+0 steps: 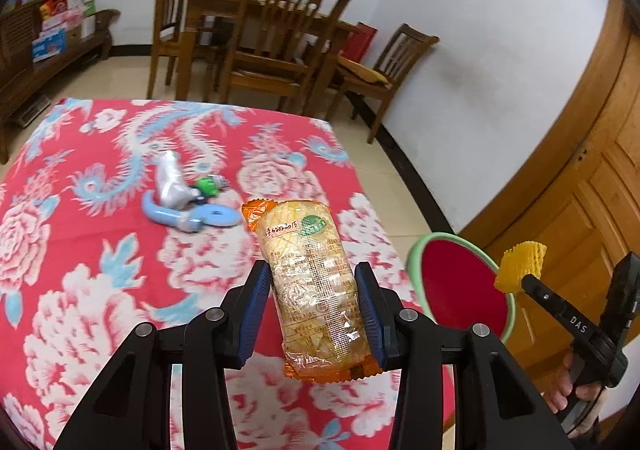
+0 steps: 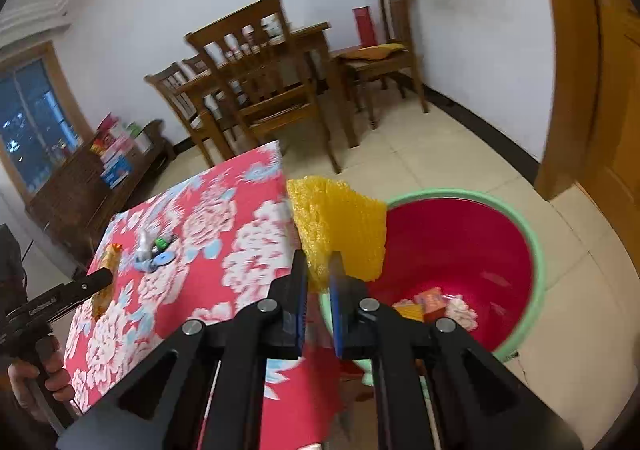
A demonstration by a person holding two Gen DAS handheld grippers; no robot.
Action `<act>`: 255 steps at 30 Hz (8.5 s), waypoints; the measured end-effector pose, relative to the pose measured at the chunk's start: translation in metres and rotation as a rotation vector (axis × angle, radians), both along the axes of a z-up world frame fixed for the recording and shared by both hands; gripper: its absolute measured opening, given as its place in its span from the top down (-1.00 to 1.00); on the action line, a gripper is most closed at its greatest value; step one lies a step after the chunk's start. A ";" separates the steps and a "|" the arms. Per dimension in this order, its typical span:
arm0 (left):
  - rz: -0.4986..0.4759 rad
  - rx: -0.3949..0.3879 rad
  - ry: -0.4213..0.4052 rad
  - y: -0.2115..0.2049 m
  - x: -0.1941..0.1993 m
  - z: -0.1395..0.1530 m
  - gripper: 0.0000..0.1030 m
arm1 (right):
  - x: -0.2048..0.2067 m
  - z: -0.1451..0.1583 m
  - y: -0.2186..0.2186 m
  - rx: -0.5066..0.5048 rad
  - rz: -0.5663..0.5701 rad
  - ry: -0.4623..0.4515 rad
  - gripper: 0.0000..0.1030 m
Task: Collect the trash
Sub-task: 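Lift the yellow mesh with right tool toward the bucket while left tool carries the bag, then open right tool over the bucket while left tool brings the cracker bag above it, then open left tool over the bucket to drop the clear cracker bag, then move both open tools back over the table toward the remaining items, then close left tool on the white plastic bag while right tool reaches the green toy, then close right tool on the green toy figure, then carry the green toy over the bucket with right tool while left tool holds the bag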
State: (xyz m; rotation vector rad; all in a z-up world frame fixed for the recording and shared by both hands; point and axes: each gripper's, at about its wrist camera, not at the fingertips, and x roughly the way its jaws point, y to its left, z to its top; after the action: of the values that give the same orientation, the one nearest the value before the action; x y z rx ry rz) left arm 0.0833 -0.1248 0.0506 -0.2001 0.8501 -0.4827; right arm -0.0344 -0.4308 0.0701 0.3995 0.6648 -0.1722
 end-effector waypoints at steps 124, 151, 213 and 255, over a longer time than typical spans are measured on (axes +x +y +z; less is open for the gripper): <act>0.184 0.132 0.046 0.061 0.142 -0.063 0.14 | 0.069 -0.030 0.072 0.071 0.138 0.101 0.28; 0.247 0.091 0.032 0.092 0.149 -0.059 0.33 | 0.148 -0.029 0.164 0.011 0.346 0.135 0.28; 0.371 0.037 -0.004 0.144 0.120 -0.050 0.33 | 0.182 -0.022 0.209 0.017 0.365 0.091 0.45; -0.014 -0.046 -0.026 -0.018 0.029 0.014 0.33 | -0.011 -0.027 -0.044 0.019 -0.211 0.072 0.45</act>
State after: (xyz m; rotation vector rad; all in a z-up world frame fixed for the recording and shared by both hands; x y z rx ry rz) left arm 0.1126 -0.1428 0.0645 -0.2292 0.8162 -0.5175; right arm -0.0451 -0.4748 0.0427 0.4836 0.6947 -0.3819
